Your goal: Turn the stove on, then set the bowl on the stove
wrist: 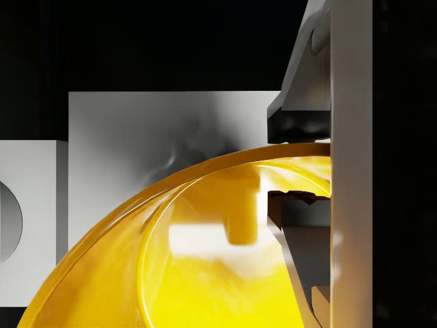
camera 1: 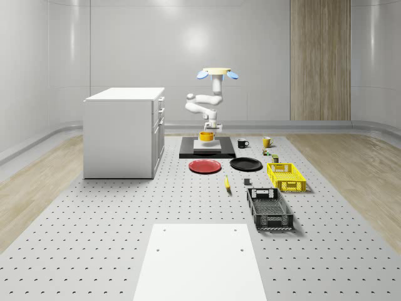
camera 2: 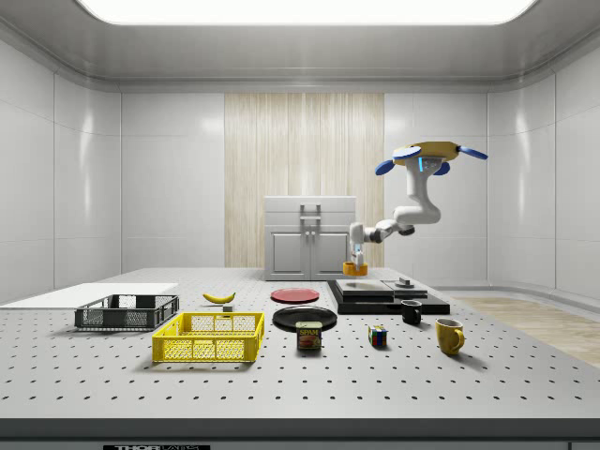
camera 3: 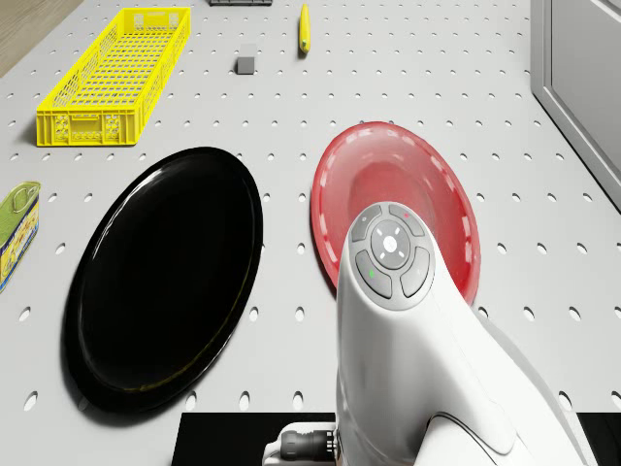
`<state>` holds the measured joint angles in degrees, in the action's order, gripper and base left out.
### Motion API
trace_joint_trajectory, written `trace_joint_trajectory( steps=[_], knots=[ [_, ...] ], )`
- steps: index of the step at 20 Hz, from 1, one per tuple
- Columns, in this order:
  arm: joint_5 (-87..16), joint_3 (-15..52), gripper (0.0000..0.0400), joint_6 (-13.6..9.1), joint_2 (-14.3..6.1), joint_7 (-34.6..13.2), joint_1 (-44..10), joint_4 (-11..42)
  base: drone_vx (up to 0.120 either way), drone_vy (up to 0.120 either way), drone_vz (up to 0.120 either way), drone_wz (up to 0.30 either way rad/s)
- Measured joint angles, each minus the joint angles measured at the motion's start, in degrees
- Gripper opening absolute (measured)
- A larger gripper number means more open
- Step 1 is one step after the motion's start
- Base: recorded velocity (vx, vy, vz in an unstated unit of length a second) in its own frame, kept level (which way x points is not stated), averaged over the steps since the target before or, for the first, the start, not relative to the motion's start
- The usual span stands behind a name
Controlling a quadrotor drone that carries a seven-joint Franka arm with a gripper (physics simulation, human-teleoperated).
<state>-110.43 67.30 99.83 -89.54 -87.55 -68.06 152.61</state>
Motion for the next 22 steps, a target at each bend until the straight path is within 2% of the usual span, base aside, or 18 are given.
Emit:
trace_joint_trajectory(
  steps=[11, 14, 16, 19, 22],
  knots=[
    [-5.44, -5.83, 0.01, 2.46, 1.51, -0.09, -1.74, -3.13, 0.0, 0.0, 0.0, 0.0],
    [-6.07, -6.43, 0.0246, 2.61, 1.84, -0.04, -1.88, -3.51, 0.0, 0.0, 0.0, 0.0],
    [-5.78, -6.05, 0.0306, 2.31, 1.86, 0.01, -1.68, -3.26, 0.0, 0.0, 0.0, 0.0],
    [-4.7, -4.77, 0.0356, 1.5, 1.72, 0.11, -1.13, -2.44, 0.0, 0.0, 0.0, 0.0],
    [-3.15, -2.97, 0.0379, 0.48, 1.49, 0.21, -0.46, -1.41, 0.0, 0.0, 0.0, 0.0]
  ],
)
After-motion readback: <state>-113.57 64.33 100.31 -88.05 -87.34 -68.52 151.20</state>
